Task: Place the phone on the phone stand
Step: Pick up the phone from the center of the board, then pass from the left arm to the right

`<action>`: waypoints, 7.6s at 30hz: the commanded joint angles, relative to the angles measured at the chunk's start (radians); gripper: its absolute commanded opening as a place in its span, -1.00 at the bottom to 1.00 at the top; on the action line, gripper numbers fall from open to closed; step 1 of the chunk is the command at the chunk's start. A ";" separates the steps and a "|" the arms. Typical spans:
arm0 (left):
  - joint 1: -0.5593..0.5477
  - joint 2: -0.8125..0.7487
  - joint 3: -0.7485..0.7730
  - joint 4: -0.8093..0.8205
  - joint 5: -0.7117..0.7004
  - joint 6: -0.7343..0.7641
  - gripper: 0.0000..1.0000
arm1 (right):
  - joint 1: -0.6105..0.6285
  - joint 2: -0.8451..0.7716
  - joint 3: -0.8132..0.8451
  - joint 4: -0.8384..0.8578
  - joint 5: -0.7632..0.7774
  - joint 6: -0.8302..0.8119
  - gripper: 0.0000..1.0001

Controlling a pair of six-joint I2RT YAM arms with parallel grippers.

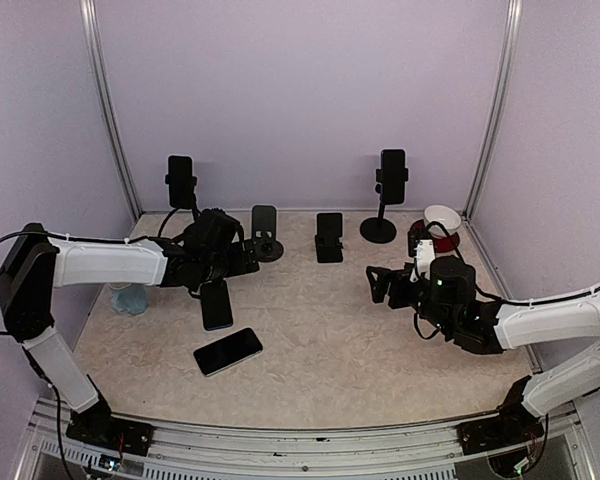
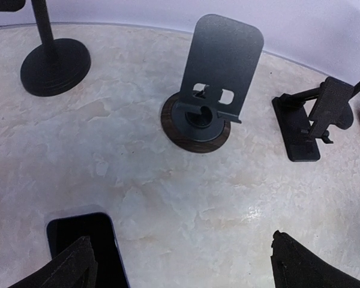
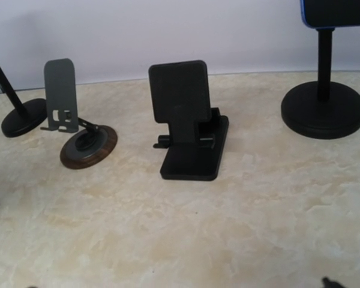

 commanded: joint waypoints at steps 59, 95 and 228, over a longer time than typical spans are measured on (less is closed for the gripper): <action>-0.032 0.213 -0.123 -0.175 -0.136 -0.259 0.98 | -0.010 0.027 0.020 0.003 -0.044 0.014 1.00; -0.082 0.106 -0.167 -0.042 -0.237 -0.128 -0.40 | -0.010 0.028 0.023 0.013 -0.077 0.001 1.00; -0.686 -0.348 -0.548 0.681 -0.219 0.254 0.97 | -0.118 0.422 0.194 0.425 -1.313 0.295 -0.94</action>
